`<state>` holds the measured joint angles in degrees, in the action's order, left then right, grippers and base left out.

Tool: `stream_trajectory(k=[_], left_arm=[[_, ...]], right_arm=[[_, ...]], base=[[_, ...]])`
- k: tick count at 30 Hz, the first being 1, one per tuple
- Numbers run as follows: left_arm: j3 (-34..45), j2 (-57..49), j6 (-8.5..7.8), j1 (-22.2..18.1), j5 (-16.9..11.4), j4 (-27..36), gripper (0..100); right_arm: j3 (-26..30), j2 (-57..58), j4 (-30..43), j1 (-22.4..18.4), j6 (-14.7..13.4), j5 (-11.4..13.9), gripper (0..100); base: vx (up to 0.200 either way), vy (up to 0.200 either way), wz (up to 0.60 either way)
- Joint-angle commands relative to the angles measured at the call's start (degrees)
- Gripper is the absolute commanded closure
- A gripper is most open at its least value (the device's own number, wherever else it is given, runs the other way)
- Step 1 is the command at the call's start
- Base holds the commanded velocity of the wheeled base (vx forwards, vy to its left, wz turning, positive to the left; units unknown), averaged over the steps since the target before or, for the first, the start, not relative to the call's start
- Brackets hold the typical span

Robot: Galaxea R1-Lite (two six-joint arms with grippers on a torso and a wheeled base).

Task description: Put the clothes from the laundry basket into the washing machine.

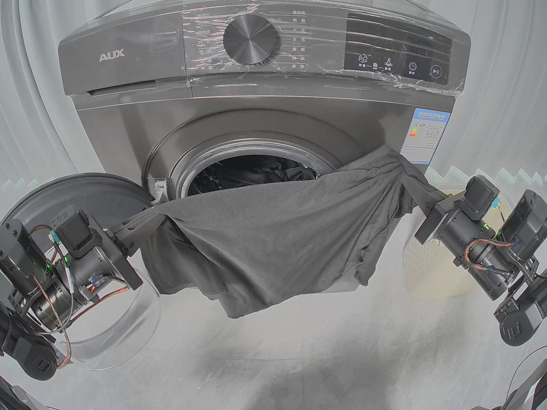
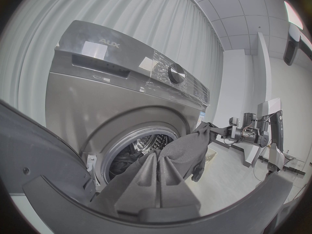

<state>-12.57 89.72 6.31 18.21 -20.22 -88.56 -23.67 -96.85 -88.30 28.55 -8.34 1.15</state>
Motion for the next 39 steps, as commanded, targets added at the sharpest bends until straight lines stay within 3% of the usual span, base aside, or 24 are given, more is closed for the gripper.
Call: stream_trajectory(k=[1,19,26,39], left_arm=[[-1.0,-0.3,0.01,-1.9,-0.1,0.0,100],[-0.4,-2.5,0.19,-2.1,-0.4,0.1,100],[-0.9,-2.9,2.74,-2.1,-0.3,0.0,100],[-2.9,-3.1,3.0,-2.2,0.1,0.0,100]], right_arm=[[0.4,1.1,0.1,-0.2,0.1,-0.1,100],[0.5,3.4,0.1,0.5,0.2,-0.3,100],[0.3,3.4,0.1,0.6,0.2,-0.3,100],[-0.1,4.7,0.4,0.6,0.3,-0.4,100]], base=[[0.0,0.0,0.0],[0.0,0.0,0.0],[0.0,0.0,0.0],[0.0,0.0,0.0]])
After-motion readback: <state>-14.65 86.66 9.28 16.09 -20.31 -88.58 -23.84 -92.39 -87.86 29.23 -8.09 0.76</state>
